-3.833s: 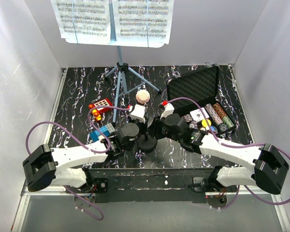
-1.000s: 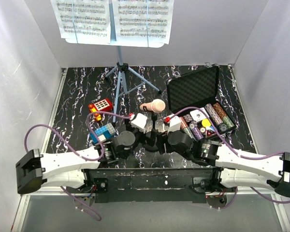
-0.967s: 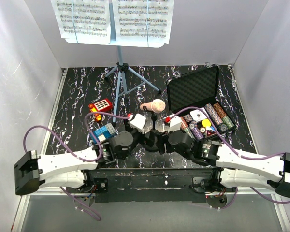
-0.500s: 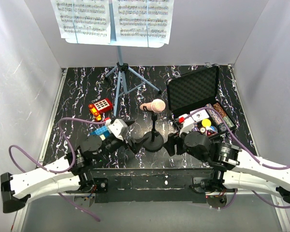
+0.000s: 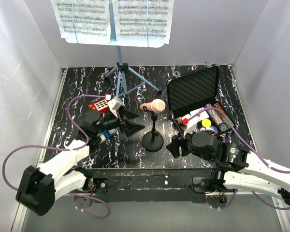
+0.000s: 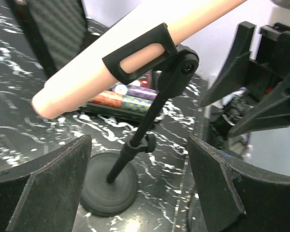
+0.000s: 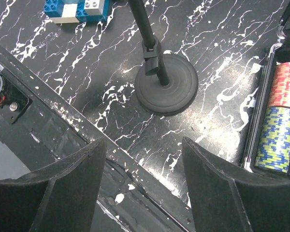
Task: Pack up the instrument practice props
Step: Unscrew the knob on the microphone stand.
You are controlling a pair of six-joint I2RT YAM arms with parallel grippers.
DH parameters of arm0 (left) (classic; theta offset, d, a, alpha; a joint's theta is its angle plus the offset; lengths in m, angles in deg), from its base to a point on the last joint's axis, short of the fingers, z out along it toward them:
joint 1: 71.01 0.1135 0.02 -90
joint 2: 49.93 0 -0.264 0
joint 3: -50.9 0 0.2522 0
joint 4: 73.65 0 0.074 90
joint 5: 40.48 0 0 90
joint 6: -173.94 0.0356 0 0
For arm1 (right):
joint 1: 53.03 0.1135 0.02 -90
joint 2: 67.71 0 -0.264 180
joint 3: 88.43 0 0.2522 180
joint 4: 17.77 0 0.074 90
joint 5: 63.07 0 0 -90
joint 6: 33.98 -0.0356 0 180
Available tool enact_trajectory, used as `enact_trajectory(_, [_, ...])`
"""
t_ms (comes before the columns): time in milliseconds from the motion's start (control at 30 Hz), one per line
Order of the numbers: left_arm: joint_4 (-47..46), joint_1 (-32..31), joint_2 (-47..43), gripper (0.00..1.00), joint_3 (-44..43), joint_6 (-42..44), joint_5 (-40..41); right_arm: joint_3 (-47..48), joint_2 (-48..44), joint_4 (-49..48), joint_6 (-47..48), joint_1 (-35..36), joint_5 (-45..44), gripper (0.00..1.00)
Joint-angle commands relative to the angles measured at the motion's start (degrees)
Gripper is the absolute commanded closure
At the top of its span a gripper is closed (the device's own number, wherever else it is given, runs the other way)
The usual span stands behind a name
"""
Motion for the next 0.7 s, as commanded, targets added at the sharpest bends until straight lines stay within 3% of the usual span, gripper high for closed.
enact_trajectory(0, [-17.0, 1.1, 5.5, 0.22, 0.4, -10.4, -16.1, 1.0, -0.6, -0.9, 1.3, -0.2, 0.9, 0.29])
enact_trajectory(300, [-16.7, -1.0, 7.7, 0.30, 0.6, -8.8, -17.2, -0.5, -1.3, -2.4, 1.8, -0.2, 0.4, 0.29])
enact_trajectory(667, [-16.1, -7.7, 13.8, 0.34, -2.3, -1.4, -7.5, -0.2, -0.7, -2.8, 1.5, -0.4, 0.6, 0.29])
